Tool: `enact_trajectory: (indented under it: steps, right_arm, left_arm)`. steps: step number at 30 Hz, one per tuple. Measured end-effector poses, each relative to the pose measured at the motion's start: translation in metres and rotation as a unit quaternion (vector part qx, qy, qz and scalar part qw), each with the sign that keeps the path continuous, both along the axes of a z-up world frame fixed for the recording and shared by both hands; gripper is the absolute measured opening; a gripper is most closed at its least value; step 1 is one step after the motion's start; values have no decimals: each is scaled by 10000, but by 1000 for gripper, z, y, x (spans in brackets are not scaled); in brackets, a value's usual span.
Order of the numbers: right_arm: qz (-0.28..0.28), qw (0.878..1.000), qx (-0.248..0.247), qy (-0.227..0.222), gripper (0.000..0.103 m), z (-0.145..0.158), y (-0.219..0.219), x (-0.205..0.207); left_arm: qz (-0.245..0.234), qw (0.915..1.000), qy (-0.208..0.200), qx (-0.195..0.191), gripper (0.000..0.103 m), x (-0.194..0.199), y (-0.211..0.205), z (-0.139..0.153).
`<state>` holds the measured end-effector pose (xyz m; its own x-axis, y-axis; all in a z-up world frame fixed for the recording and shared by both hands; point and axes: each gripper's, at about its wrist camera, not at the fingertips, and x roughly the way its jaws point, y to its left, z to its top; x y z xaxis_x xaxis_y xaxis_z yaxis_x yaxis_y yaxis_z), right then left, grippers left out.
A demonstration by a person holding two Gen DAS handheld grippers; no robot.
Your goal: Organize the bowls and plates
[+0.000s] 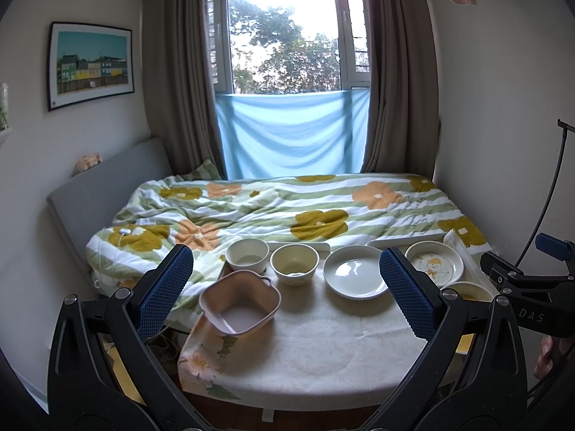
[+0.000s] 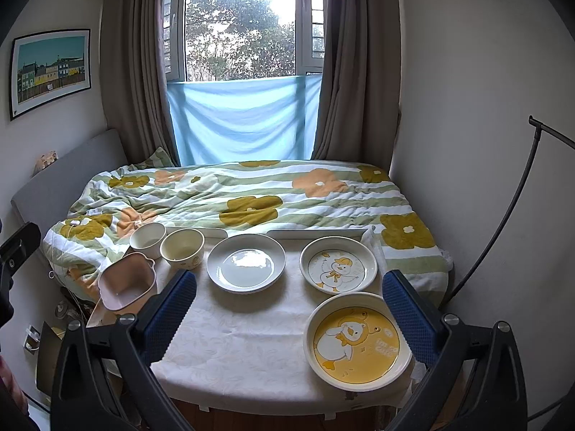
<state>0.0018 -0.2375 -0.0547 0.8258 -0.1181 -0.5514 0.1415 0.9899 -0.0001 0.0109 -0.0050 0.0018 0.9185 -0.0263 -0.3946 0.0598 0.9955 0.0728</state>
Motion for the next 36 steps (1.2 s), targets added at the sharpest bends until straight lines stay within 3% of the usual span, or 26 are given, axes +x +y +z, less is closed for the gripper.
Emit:
enact_trajectory:
  steps: [13,20,24,29,36]
  right_arm:
    - [-2,10000,0,6,103,0,-1,0]
    - [-233,9993,101,274,103,-7,-4,0]
    - [-466,9974,179,511,103,-21,-16,-2]
    - [-686,9918,593,903,103,-57,-57,-13]
    - [-866,9759,1334,1491,103,-127,-140,-15]
  left_arm:
    - [-35,10000,35,0,103,1,2,-2]
    - [-353,9986,393,8,103,19,-5,-5]
    - [-772,9946,697,10,103,35,-20,-20]
    - [-1425,9802,1373,9,103,62,-58,-61]
    - [-2097,9458,2474,-152,103,92,-143,-143]
